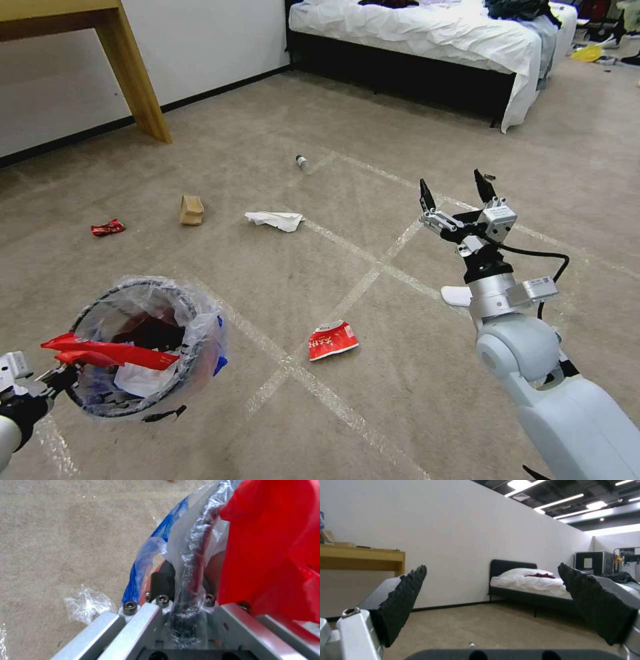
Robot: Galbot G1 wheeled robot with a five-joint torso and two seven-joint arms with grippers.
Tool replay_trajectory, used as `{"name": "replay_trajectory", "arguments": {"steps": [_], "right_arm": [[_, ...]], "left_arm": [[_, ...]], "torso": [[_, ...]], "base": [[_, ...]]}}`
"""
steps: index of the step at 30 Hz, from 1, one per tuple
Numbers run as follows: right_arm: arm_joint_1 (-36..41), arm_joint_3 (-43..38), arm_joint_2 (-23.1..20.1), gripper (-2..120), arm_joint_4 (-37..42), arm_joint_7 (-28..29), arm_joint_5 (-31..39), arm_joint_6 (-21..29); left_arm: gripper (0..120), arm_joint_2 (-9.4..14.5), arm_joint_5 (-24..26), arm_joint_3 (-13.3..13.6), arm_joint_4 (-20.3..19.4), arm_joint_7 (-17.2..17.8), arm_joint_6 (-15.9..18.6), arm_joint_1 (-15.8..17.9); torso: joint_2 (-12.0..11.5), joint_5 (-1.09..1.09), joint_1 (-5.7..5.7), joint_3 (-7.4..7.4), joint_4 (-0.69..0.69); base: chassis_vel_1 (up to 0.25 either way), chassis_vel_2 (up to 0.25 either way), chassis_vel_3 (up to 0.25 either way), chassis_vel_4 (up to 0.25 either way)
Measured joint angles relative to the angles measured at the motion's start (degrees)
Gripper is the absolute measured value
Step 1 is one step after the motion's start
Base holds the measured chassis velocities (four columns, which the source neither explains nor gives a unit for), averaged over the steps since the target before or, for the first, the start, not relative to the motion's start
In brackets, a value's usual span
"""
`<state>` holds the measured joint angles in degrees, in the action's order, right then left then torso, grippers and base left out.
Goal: Pick up the trash bin and place the garbage on the floor into it.
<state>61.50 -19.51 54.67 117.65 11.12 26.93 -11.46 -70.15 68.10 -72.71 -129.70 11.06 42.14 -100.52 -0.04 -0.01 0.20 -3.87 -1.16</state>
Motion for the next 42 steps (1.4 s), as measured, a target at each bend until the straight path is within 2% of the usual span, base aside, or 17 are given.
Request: {"name": "replay_trajectory", "arguments": {"steps": [7,11,12,13,14,15,18,19,22,25,27,30,32,35,36,38,42], "right_arm": [[-1.08,0.88,-0.49,100,-0.43,-0.06,0.85,0.7],[-5.28,4.81,-1.91,100,-0.46,2.37,3.55,5.57],[-8.15,7.18,-3.13,100,-0.38,4.24,5.94,11.56],[-8.15,7.18,-3.13,100,-0.38,4.24,5.94,11.56],[-11.28,9.59,-4.7,100,-0.2,5.56,9.13,17.83],[-11.28,9.59,-4.7,100,-0.2,5.56,9.13,17.83],[-20.06,16.64,-10.88,100,-0.92,8.65,19.55,35.01],[-20.06,16.64,-10.88,100,-0.92,8.65,19.55,35.01],[-30.46,29.01,-13.89,100,-6.4,5.79,22.75,46.06],[-33.59,33.22,-14.02,100,-8.0,4.26,22.7,48.26],[-42.18,43.54,-13.96,100,-10.86,-2.41,20.33,51.29],[-49.25,52.45,-13.17,100,-13.85,-9.52,14.21,50.27],[-54.67,60.82,-12.17,100,-18.62,-20.27,4.76,44.79],[-58.58,67.11,-10.81,100,-24.16,-30.84,-4.47,38.78],[-58.58,67.11,-10.81,100,-24.16,-30.84,-4.47,38.78],[-60.5,69.78,-8.51,100,-30.26,-43.32,-14.1,32.81],[-61.29,71.08,-6.51,100,-34.13,-50.16,-19.25,29.47]], "left_arm": [[1,-0.26,0.0,-0.03,-0.01,0.0,0.0,0.07],[1,-0.56,-0.04,-0.03,-0.02,-0.02,0.0,0.1],[1,-0.62,-0.04,-0.03,-0.09,-0.02,0.0,0.11],[1,-0.62,-0.04,-0.03,-0.09,-0.02,0.0,0.11],[1,-0.62,0.02,-0.02,-0.11,0.04,0.0,0.35],[1,-0.62,0.02,-0.02,-0.11,0.04,0.0,0.35],[1,0.43,0.72,0.97,0.36,0.65,-0.01,2.2],[1,0.43,0.72,0.97,0.36,0.65,-0.01,2.2],[1,0.3,0.75,0.68,0.48,-0.03,-0.01,1.37],[1,0.21,0.81,0.48,0.36,-0.11,-0.01,1.18],[1,-0.01,0.93,0.12,-0.1,-0.26,-0.01,0.86],[1,-0.45,1.06,0.05,-0.41,-0.36,-0.01,0.67],[1,-1.1,0.95,-0.06,-0.65,-0.62,-0.01,0.17],[1,-1.57,0.8,-0.26,-0.81,-0.9,-0.01,-0.45],[1,-1.57,0.8,-0.26,-0.81,-0.9,-0.01,-0.45],[1,-1.97,0.42,-0.41,-0.92,-1.16,-0.01,-1.0],[1,-2.48,-0.09,-0.36,-0.82,-1.43,-0.01,-1.12]], "torso": [[0.0,0.0,0.0,0.0,-0.01],[0.0,0.0,0.0,0.0,0.0],[0.0,0.0,0.0,-0.01,0.0],[0.0,0.0,0.0,-0.01,0.0],[0.0,0.01,0.0,0.0,0.0],[0.0,0.01,0.0,0.0,0.0],[0.0,-0.02,0.0,0.0,-0.04],[0.0,-0.02,0.0,0.0,-0.04],[0.0,0.0,0.0,-0.01,-0.02],[0.0,0.0,0.0,-0.01,0.0],[0.0,0.02,0.0,-0.01,0.01],[0.0,-0.06,-0.01,0.0,0.01],[0.0,0.01,0.0,-0.01,0.01],[0.0,-0.01,0.0,-0.01,0.01],[0.0,-0.01,0.0,-0.01,0.01],[0.0,0.01,0.0,-0.01,-0.01],[0.0,0.01,0.0,-0.01,0.01]], "base": [[0.0,0.0,0.0,0.0],[0.0,0.0,0.0,0.0],[0.0,0.0,0.0,0.0],[0.0,0.0,0.0,0.0],[0.0,0.0,0.0,0.0],[0.0,0.0,0.0,0.0],[0.0,0.0,0.0,0.0],[0.0,0.0,0.0,0.0],[0.0,0.0,0.0,0.0],[0.0,0.0,0.0,0.0],[0.0,0.0,0.0,0.0],[0.0,0.0,0.0,0.0],[0.0,0.0,0.0,0.0],[0.0,0.0,0.0,0.0],[0.0,0.0,0.0,0.0],[0.0,0.0,0.0,0.0],[0.0,0.0,0.0,0.0]]}}
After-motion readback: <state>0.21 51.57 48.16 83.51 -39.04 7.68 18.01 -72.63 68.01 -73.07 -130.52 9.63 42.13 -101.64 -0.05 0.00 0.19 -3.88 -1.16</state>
